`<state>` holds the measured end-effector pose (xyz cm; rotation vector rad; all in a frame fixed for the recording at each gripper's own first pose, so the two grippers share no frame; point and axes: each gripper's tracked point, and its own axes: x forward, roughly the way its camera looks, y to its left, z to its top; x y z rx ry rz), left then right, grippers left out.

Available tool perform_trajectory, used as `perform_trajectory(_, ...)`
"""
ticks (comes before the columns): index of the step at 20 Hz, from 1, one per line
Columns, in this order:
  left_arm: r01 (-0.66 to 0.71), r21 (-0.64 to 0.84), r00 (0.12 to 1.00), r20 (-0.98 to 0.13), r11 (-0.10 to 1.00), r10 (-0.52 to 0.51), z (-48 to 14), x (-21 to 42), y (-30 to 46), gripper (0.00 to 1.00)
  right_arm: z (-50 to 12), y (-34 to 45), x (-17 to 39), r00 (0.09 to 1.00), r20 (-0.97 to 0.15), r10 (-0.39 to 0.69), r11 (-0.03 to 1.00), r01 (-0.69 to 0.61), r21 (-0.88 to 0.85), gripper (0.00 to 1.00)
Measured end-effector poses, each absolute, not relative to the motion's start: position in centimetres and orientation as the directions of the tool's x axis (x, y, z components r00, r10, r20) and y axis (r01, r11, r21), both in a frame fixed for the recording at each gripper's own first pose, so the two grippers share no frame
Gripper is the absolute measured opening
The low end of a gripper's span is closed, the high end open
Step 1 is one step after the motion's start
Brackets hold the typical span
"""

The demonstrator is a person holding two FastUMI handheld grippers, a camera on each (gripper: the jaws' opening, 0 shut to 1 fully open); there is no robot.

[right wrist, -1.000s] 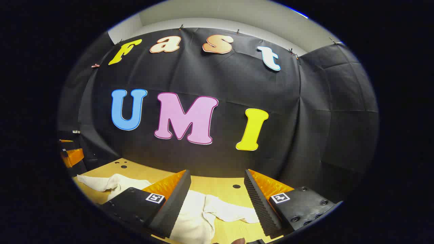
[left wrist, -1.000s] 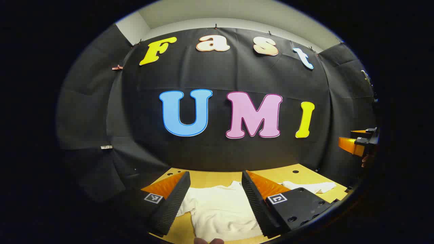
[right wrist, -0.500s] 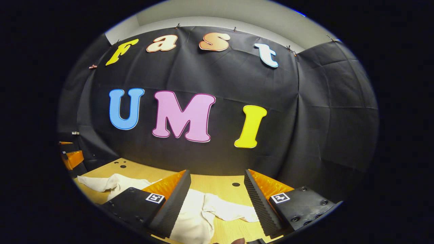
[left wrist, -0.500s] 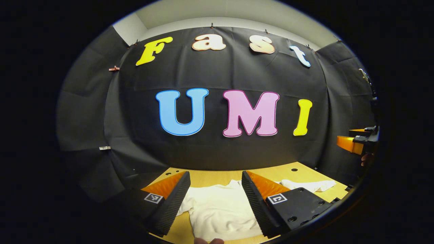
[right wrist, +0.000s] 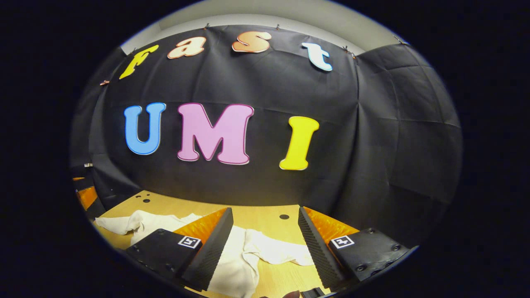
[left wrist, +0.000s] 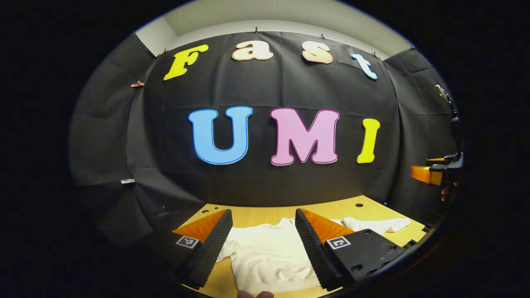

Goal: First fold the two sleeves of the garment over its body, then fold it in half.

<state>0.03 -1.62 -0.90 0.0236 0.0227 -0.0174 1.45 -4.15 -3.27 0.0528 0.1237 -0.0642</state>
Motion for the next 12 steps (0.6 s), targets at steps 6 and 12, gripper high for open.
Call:
perform_trajectory(6,-0.008,0.023,0.998,-0.063,1.000,0.009,-2.2,1.0,-4.1,0.96,-12.1,-11.6,3.5,0.923,-0.370,-0.108,0.987,0.146,0.075,0.98)
perform_trajectory(12,-0.046,0.028,0.993,-0.106,0.999,0.049,-3.4,1.6,-7.7,0.96,-22.7,-18.3,6.2,0.813,-0.574,-0.096,0.964,0.219,0.149,0.98)
